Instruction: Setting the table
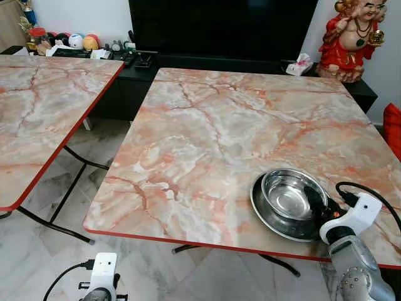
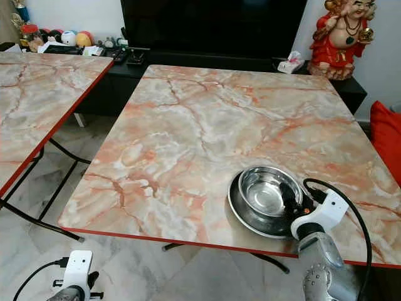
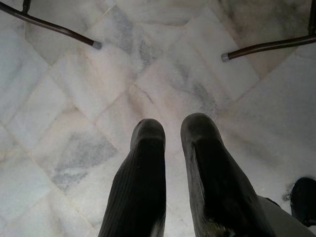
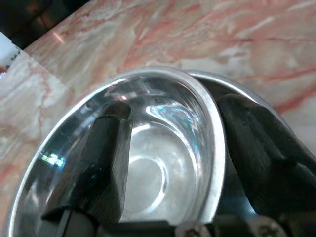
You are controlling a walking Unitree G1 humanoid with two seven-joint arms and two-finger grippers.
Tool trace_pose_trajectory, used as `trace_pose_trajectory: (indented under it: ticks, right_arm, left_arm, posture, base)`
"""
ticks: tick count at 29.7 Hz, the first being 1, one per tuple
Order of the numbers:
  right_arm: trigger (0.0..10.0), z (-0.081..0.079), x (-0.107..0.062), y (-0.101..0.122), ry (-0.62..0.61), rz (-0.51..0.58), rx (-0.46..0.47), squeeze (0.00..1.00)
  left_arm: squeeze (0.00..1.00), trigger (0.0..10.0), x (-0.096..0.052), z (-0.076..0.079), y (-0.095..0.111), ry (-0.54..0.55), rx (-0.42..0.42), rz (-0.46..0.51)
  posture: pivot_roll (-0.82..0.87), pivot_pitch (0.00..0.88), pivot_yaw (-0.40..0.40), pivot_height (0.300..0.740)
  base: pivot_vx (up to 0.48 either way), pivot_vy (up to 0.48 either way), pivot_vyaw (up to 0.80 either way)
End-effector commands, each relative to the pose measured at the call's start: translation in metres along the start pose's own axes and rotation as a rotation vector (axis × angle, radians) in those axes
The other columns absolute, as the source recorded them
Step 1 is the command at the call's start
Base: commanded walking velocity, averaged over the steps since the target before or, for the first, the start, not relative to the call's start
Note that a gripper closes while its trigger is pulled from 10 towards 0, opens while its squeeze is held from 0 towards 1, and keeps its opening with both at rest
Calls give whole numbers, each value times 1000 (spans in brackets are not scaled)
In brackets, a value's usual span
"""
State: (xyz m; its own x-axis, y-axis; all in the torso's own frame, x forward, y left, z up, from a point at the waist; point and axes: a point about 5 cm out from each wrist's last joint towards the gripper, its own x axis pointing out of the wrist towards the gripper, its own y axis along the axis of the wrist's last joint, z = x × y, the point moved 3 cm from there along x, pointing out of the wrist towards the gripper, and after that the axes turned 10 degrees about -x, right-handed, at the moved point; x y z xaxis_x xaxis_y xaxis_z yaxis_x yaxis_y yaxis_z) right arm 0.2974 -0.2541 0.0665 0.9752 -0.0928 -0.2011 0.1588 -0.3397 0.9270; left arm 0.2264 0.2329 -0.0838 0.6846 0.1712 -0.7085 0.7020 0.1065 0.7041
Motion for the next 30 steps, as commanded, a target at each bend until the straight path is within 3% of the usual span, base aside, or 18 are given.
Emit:
trace_pose_trajectory:
  ticks: [1,10,12,20,30]
  right_arm:
    - [10000,-6,2,14,21,59,5,0]
    - [10000,-24,2,31,94,142,4,0]
    - [10000,-37,0,39,143,177,-24,0]
    - [10000,-32,-2,23,117,114,-50,0]
    - [10000,-30,-1,19,105,102,-62,0]
  left_arm:
    - [0,10000,0,1,-1,1,2,-12]
    - [0,10000,0,0,-2,1,-1,-15]
    - [0,10000,0,1,-2,0,-1,-14]
    - [0,10000,0,2,-3,-1,-3,-14]
    - [0,10000,0,1,-3,-1,-3,-17]
  posture:
    - [42,0,-38,740]
    - [44,0,-39,740]
    - [41,0,-38,740]
    - [42,0,-38,740]
    - [41,0,-37,740]
  base:
    - [0,0,0]
    - [0,0,0]
    - [0,0,0]
    - [0,0,0]
    - [0,0,0]
